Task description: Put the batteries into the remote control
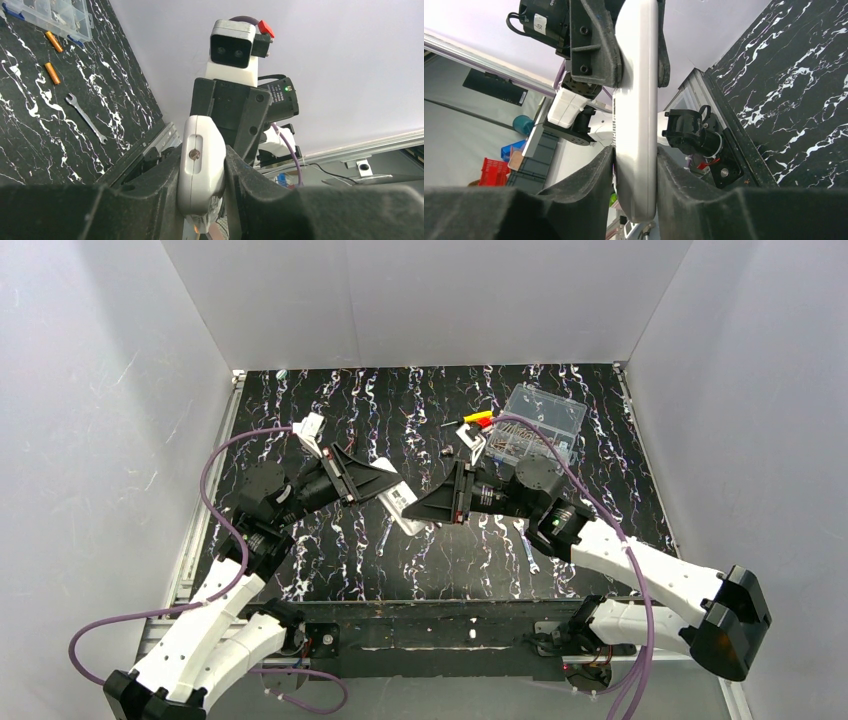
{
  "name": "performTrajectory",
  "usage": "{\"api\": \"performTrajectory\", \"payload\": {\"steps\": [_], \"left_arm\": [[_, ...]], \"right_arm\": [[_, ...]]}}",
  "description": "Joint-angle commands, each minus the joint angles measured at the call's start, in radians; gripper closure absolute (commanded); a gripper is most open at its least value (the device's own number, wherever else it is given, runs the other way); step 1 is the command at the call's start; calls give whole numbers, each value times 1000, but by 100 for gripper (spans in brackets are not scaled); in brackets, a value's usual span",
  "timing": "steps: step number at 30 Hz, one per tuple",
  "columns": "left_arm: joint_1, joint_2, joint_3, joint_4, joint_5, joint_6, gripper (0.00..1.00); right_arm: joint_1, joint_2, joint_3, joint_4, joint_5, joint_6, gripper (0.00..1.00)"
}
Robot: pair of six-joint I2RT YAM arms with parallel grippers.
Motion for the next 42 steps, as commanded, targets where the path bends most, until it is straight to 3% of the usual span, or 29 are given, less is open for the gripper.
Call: {"api": "performTrajectory", "payload": {"steps": [1, 2, 5, 13, 18, 22, 29, 42], "left_arm": [[-2, -26, 3, 46, 3, -3, 100], [-2, -26, 4, 40, 4, -3, 100], [-2, -31, -2, 25, 6, -6, 100], [-2, -40, -15, -6, 20, -20, 100], [-2, -55, -33, -54, 58, -41, 100], [-2, -81, -61, -101, 71, -51, 100], [-34, -107, -75, -209, 37, -37, 100], [-196, -71, -98, -224, -119, 27, 100]], "right_arm": [[4, -47, 29, -35, 1, -84, 49], [4, -57, 34, -60, 9, -104, 41], [3, -89, 69, -156, 30, -196, 33], [1, -163, 169, -429, 109, -467, 30], [2, -258, 166, -532, 202, -740, 33], [2, -332, 142, -557, 159, -991, 36], [7, -370, 174, -655, 2, -1261, 44], [60, -350, 160, -667, -107, -1453, 52]]}}
